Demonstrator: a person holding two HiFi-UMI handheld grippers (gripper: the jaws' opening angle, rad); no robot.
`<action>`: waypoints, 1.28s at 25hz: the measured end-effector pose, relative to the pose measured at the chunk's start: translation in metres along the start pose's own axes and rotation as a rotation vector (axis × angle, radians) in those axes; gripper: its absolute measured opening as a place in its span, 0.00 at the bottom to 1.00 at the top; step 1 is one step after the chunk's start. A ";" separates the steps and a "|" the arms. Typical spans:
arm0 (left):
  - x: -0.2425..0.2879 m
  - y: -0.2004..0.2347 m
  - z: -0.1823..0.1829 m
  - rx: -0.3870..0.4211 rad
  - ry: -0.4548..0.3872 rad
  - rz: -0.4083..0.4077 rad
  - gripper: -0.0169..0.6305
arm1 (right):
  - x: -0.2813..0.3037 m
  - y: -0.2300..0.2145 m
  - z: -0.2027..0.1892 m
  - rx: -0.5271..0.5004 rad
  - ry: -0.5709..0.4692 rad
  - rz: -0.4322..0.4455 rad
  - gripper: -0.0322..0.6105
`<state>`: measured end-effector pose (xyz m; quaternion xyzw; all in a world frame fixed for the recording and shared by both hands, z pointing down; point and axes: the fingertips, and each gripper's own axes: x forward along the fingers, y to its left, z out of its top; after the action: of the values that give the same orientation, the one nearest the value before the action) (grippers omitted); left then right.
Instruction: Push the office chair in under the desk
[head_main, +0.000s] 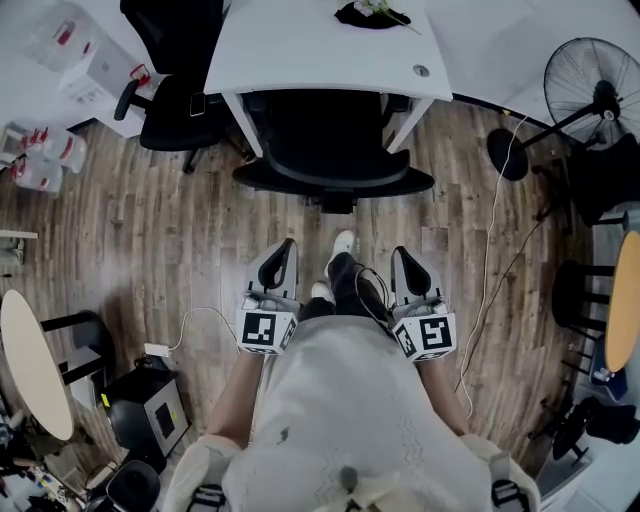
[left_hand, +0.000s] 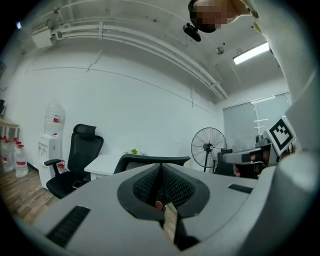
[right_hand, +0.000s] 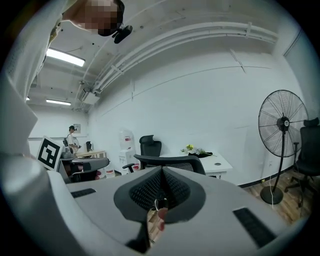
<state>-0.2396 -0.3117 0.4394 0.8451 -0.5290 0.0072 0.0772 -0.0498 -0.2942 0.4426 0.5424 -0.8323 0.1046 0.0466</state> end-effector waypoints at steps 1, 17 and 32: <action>-0.004 -0.004 0.004 -0.001 -0.004 -0.001 0.06 | -0.004 0.000 0.002 -0.004 -0.006 -0.002 0.06; -0.035 -0.037 0.107 0.031 -0.183 0.032 0.06 | -0.062 0.000 0.112 -0.040 -0.208 0.045 0.06; -0.052 -0.046 0.155 0.069 -0.240 0.074 0.06 | -0.076 0.008 0.149 -0.071 -0.258 0.064 0.06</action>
<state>-0.2320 -0.2663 0.2761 0.8218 -0.5648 -0.0729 -0.0161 -0.0206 -0.2570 0.2823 0.5224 -0.8515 0.0061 -0.0452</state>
